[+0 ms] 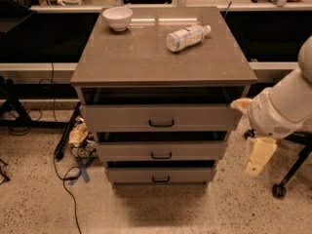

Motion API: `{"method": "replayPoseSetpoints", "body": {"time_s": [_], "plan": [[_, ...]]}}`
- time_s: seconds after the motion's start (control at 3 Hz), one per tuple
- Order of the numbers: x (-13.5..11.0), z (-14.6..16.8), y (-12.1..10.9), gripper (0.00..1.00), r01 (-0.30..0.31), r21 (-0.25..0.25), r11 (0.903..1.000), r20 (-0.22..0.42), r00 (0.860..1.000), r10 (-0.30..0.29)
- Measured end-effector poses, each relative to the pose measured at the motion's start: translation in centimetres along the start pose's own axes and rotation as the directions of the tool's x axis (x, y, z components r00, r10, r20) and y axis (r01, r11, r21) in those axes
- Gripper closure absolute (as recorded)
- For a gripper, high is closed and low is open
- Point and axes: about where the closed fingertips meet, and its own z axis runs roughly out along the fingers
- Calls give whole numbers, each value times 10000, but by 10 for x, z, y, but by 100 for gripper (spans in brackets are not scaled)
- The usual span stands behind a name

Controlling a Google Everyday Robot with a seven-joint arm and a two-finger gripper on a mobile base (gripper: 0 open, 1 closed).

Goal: Open middle drawer

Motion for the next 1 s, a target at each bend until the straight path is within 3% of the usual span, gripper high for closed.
{"method": "replayPoseSetpoints", "body": {"time_s": [0.33, 0.67, 1.0], "plan": [[-3, 64, 0, 0, 326, -405, 9986, 231, 9992, -317], [-1, 69, -2, 0, 288, -332, 9990, 223, 9994, -281], [16, 99, -3, 0, 36, -226, 9997, -316, 9995, -43]]}}
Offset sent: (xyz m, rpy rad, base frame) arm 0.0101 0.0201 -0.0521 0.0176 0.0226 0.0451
